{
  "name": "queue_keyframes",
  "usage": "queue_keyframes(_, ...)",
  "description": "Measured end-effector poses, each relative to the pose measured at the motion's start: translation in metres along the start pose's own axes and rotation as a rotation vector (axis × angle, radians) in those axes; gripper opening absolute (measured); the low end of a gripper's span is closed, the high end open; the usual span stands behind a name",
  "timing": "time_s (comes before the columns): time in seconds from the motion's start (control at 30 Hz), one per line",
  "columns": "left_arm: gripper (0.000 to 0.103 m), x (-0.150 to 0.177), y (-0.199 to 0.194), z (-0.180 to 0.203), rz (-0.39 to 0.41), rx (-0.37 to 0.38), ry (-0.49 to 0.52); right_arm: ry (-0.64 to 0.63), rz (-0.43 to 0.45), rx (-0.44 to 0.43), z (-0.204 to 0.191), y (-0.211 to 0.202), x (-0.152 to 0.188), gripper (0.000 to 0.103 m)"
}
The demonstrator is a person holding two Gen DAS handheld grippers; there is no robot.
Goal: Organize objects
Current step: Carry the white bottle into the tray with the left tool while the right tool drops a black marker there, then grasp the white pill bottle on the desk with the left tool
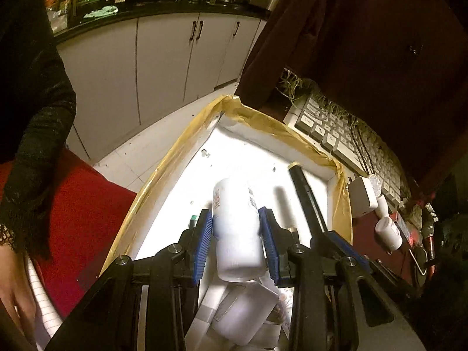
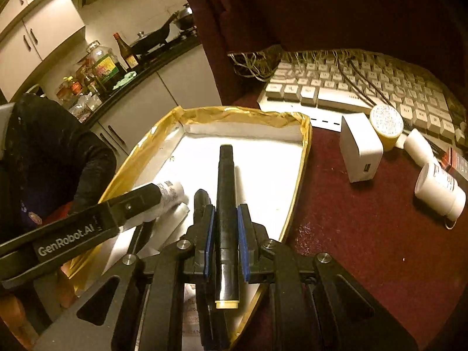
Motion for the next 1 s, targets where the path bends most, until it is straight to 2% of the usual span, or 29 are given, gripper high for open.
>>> queue_keyframes(0.13, 0.030, 0.000, 0.000, -0.001, 0.003, -0.011, 0.004, 0.013, -0.003, 0.014, 0.001, -0.003, 0.001, 0.013)
queue_keyframes(0.23, 0.033, 0.001, 0.002, -0.001, -0.003, -0.032, 0.019, 0.029, 0.004, 0.006, 0.002, -0.011, -0.002, 0.020)
queue_keyframes(0.3, 0.048, -0.001, 0.000, -0.001, 0.012, -0.037, 0.020, 0.033, 0.017, -0.003, 0.002, -0.021, -0.005, 0.031)
queue_keyframes(0.37, 0.055, -0.005, -0.007, 0.002, 0.052, -0.023, 0.015, 0.015, 0.046, -0.013, 0.001, -0.036, -0.009, 0.047)
queue_keyframes(0.4, 0.059, -0.007, -0.011, 0.004, 0.074, -0.017, 0.013, 0.004, 0.058, -0.021, 0.001, -0.044, -0.010, 0.049)
queue_keyframes(0.47, 0.060, -0.008, -0.020, 0.011, 0.107, -0.001, 0.006, -0.018, 0.073, -0.043, 0.005, -0.063, -0.011, 0.050)
queue_keyframes(0.6, 0.063, -0.002, -0.040, 0.042, 0.131, 0.091, 0.006, -0.046, 0.068, -0.044, 0.033, -0.092, -0.018, 0.050)
queue_keyframes(0.7, 0.063, 0.009, -0.048, 0.070, 0.119, 0.154, 0.022, -0.094, 0.098, 0.094, 0.076, -0.104, -0.033, 0.055)
queue_keyframes(0.77, 0.063, 0.016, -0.052, 0.086, 0.115, 0.187, 0.043, -0.110, 0.084, 0.152, 0.100, -0.101, -0.039, 0.056)
queue_keyframes(0.83, 0.063, 0.020, -0.057, 0.104, 0.115, 0.213, 0.067, -0.107, 0.083, 0.200, 0.121, -0.097, -0.043, 0.056)
queue_keyframes(0.93, 0.063, 0.024, -0.062, 0.118, 0.116, 0.214, 0.102, -0.076, 0.083, 0.254, 0.151, -0.088, -0.045, 0.056)
queue_keyframes(1.0, 0.063, 0.028, -0.064, 0.125, 0.118, 0.215, 0.119, -0.050, 0.074, 0.263, 0.166, -0.081, -0.043, 0.056)
Point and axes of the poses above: each gripper's, at about its wrist camera, not at the fingertips, and y roughly the way its jaws point, z to its right, x to its underside, the point moved 9 cm from there along y, roughly the way its jaws point, and after that the axes turned 15 degrees about z, right-handed, at the moved point
